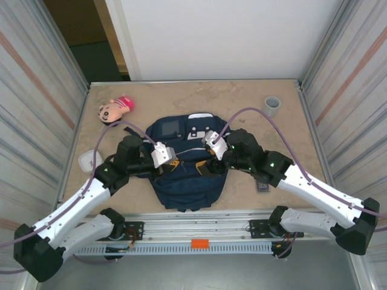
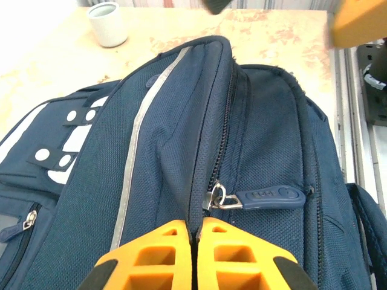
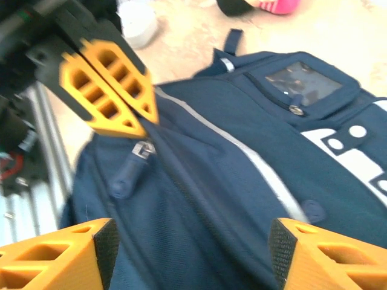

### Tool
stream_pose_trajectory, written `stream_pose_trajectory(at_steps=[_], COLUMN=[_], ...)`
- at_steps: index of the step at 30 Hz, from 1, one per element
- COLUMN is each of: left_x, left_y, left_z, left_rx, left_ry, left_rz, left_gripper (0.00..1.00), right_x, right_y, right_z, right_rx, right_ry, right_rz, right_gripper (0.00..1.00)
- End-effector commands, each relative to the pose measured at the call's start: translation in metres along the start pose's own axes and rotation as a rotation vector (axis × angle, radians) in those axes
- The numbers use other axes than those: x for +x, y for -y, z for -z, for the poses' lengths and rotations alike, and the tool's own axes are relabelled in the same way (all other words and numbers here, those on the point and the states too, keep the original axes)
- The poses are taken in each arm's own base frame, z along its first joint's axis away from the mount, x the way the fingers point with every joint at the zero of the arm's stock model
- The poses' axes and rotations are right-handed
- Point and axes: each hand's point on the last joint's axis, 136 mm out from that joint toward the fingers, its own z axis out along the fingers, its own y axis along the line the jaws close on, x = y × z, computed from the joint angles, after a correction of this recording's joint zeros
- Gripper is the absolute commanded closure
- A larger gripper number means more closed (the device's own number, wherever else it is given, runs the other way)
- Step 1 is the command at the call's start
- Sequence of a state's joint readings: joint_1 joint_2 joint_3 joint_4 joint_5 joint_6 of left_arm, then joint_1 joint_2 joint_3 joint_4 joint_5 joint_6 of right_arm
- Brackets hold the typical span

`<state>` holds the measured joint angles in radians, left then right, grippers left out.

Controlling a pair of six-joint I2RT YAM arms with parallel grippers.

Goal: Pack the student bag

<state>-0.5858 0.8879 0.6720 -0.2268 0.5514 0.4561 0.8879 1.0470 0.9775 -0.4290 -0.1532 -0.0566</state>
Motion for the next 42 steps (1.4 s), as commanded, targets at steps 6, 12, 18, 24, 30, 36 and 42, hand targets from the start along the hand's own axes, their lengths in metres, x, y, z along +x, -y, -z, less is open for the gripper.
stream_pose_trajectory(at_steps=[6, 12, 18, 24, 30, 36, 42], left_x=[-0.046, -0.045, -0.052, -0.041, -0.007, 0.002, 0.014], left_y=[0.017, 0.014, 0.005, -0.029, -0.009, 0.020, 0.018], left_z=[0.014, 0.013, 0.021, 0.046, 0.045, 0.020, 0.002], left_rx=[0.101, 0.096, 0.049, -0.244, -0.285, -0.251, -0.278], left_ry=[0.205, 0.196, 0.160, 0.085, -0.069, -0.219, -0.271], left_rz=[-0.149, -0.104, 0.111, 0.642, 1.077, 1.175, 1.232], left_gripper=[1.00, 0.97, 0.68, 0.60, 0.59, 0.58, 0.59], right_x=[0.011, 0.015, 0.000, -0.016, -0.023, -0.023, -0.026], right_y=[0.025, 0.023, 0.025, 0.028, 0.023, 0.012, 0.000], right_z=[-0.023, -0.041, -0.037, -0.037, -0.047, -0.055, -0.057], right_rx=[0.001, -0.056, -0.041, -0.022, -0.055, -0.067, -0.095], right_ry=[-0.074, -0.095, -0.018, 0.068, 0.076, 0.054, 0.060], right_rz=[0.150, 0.124, 0.053, -0.056, -0.103, -0.072, -0.043], right_gripper=[0.34, 0.68, 1.00, 1.00, 1.00, 1.00, 1.00])
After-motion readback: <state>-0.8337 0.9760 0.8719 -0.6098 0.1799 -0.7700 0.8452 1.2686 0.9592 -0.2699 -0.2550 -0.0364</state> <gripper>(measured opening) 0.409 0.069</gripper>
